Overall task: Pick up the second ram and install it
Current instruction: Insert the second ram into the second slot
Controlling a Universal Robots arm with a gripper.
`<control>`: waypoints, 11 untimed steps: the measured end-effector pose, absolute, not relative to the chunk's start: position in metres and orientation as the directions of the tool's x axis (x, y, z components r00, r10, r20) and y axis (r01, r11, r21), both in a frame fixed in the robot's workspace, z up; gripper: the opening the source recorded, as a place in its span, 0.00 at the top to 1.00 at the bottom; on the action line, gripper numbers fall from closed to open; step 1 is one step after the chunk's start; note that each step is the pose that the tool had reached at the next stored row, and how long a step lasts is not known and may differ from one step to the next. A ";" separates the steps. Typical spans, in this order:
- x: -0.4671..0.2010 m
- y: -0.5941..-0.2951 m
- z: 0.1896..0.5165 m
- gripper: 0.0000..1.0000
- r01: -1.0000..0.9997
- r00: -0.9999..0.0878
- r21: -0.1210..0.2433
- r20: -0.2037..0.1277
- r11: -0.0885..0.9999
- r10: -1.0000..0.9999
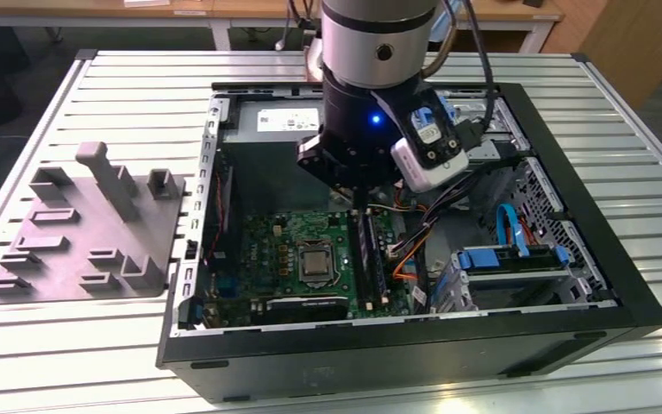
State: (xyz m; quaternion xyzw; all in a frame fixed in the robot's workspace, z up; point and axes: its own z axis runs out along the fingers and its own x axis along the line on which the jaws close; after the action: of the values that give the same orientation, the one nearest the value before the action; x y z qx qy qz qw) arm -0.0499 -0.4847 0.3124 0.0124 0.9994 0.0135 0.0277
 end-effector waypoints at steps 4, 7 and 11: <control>-0.050 -0.485 0.306 0.89 -0.009 -0.998 0.028 -0.055 1.000 -0.007; -0.050 -0.485 0.303 0.89 -0.015 -0.998 0.028 -0.055 1.000 -0.014; -0.050 -0.485 0.296 0.89 -0.015 -0.998 0.028 -0.055 1.000 -0.014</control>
State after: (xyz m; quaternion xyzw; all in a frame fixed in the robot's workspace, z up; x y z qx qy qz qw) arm -0.0499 -0.4847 0.2961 -0.0073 0.9995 0.0140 0.0275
